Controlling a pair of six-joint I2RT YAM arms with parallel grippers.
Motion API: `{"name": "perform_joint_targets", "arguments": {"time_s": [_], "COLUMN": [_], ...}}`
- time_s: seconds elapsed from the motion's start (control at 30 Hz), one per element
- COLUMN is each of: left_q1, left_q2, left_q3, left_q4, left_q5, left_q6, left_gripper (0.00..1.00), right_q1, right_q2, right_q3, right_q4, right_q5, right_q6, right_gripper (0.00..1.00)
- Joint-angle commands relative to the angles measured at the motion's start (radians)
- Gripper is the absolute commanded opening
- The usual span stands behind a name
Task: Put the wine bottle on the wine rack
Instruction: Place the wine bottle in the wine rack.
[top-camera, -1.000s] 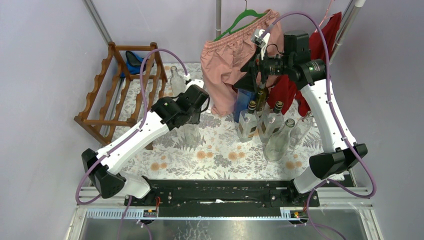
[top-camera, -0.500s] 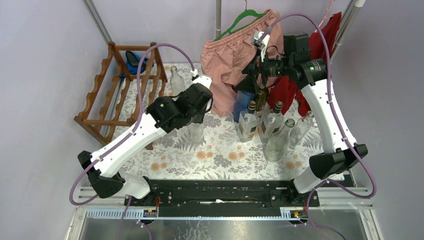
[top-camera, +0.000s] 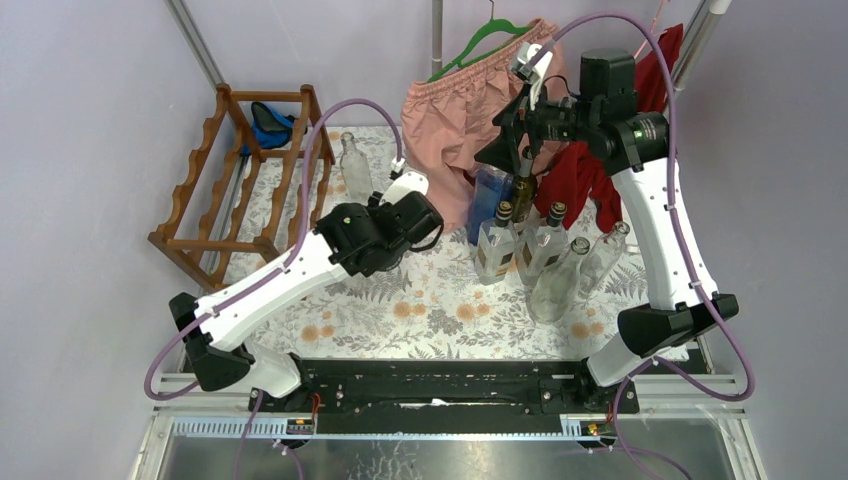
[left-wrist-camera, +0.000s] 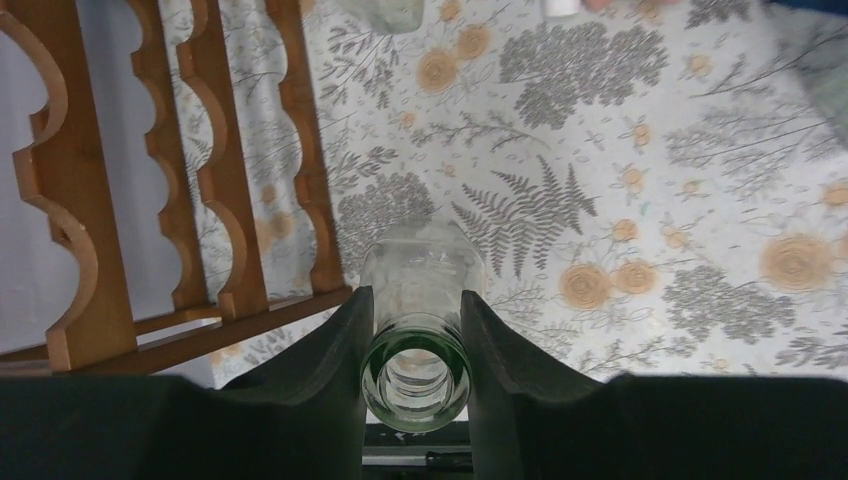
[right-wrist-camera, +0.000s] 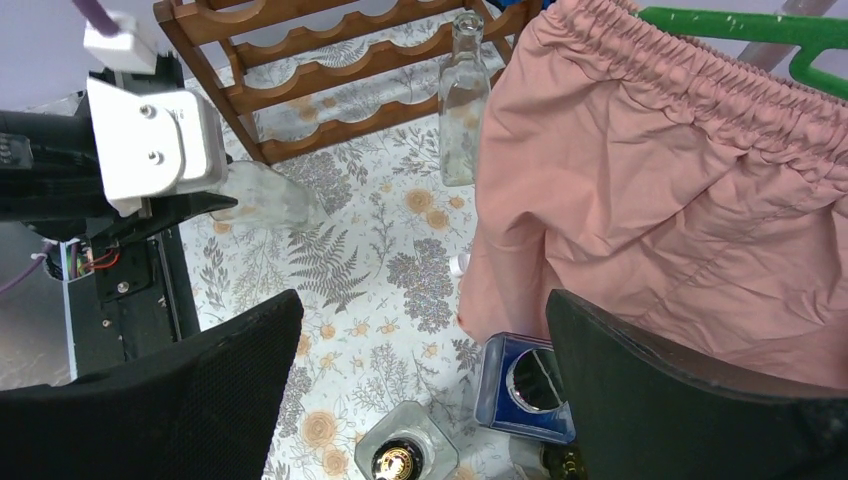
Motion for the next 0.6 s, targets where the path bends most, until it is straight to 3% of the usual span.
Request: {"name": "perform_joint_targets", "arguments": {"time_s": [0.0, 0.57], "left_q1": [-0.022, -0.033], "left_q2": [-0.004, 0.091], "left_q3": [-0.048, -0.205], "left_q4": [-0.036, 0.134], "left_q5": [-0.138, -0.37], "left_q6": [-0.019, 0.144], "left_gripper": [0.0, 0.0], "right_q1": [-0.003, -0.008], "right_q2": [0.007, 0.013], "right_q3": [0.017, -0.003], "right_q4": [0.05, 0.06], "right_q5": [0.02, 0.017], "right_q6": [0.028, 0.022], "right_gripper": [1.0, 1.0]}}
